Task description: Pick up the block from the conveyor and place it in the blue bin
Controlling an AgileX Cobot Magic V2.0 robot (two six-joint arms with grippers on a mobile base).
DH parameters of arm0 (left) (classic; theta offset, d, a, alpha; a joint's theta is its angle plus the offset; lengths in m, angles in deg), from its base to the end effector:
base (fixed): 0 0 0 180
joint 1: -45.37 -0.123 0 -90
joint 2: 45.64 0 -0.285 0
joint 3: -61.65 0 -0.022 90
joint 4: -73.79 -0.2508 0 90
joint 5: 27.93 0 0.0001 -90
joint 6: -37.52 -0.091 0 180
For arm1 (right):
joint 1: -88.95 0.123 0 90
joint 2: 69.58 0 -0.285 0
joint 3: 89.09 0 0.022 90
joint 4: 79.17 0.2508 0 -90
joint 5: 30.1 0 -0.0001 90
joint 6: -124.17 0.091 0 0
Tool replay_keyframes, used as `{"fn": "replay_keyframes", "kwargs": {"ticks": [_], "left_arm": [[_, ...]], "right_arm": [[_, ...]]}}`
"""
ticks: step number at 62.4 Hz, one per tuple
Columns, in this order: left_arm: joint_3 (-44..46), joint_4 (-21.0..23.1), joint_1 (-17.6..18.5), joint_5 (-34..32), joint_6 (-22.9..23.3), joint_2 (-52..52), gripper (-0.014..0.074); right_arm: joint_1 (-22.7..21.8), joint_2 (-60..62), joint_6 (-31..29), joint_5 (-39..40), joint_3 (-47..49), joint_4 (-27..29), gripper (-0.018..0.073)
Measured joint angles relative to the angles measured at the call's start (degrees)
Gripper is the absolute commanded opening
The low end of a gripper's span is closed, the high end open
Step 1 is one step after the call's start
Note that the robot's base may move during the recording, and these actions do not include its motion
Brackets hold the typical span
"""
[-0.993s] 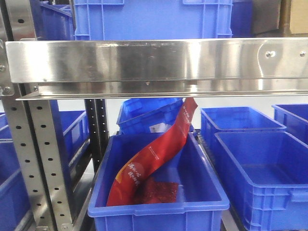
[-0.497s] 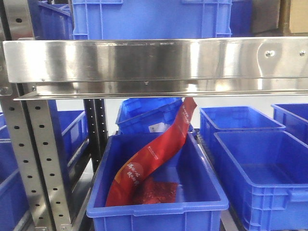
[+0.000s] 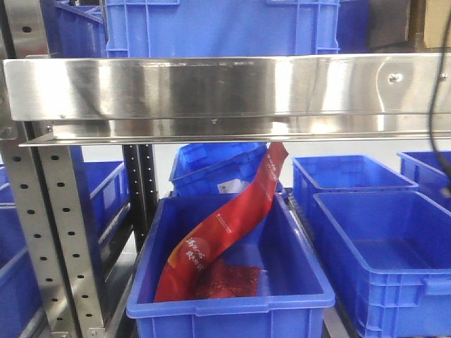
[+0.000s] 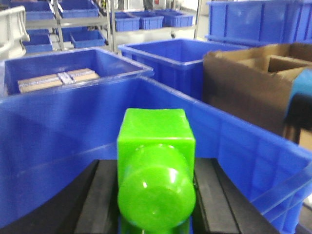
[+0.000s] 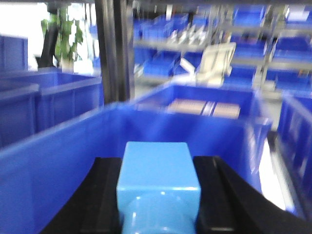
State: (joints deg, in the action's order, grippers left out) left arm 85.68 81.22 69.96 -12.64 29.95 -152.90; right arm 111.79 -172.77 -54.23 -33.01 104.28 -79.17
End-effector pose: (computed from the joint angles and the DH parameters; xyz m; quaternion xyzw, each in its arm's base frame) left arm 0.3815 -0.1780 0.4332 0.1746 0.7365 -0.1495 0.6361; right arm 0.3748 0.1578 0.4188 -0.1334 0.7114 0.1461 0.6744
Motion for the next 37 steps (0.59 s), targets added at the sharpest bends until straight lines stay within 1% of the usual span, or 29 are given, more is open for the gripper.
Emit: {"fn": "replay_keyframes", "kwargs": {"ticks": [7,14,19,26,31,37], "left_arm": [[0.1,0.0,0.0,0.0,0.0,-1.0,-0.0111],[0.1,0.0,0.0,-0.4,0.0,-2.2,-0.0106],[0.1,0.0,0.0,-0.9,0.0,-3.1,-0.0057],[0.1,-0.1,0.0,-1.1,0.0,-4.2,0.0045],[0.1,-0.1,0.0,-1.3,0.0,-4.5,0.0095],[0.1,-0.1,-0.9,-1.9,0.0,-4.5,0.014]], "right_arm": [[0.4,-1.3,0.0,-2.3,0.7,0.0,-0.0167],[0.5,-2.6,0.0,-2.5,0.8,0.0,-0.0167],[0.5,-3.6,0.0,-0.9,0.8,0.0,-0.0167],[0.6,-4.9,0.0,2.1,0.8,0.0,-0.0167],[0.6,-5.7,0.0,3.7,0.8,0.0,-0.0167],[-0.1,-6.7,0.0,4.7,0.9,0.0,-0.0167]]}}
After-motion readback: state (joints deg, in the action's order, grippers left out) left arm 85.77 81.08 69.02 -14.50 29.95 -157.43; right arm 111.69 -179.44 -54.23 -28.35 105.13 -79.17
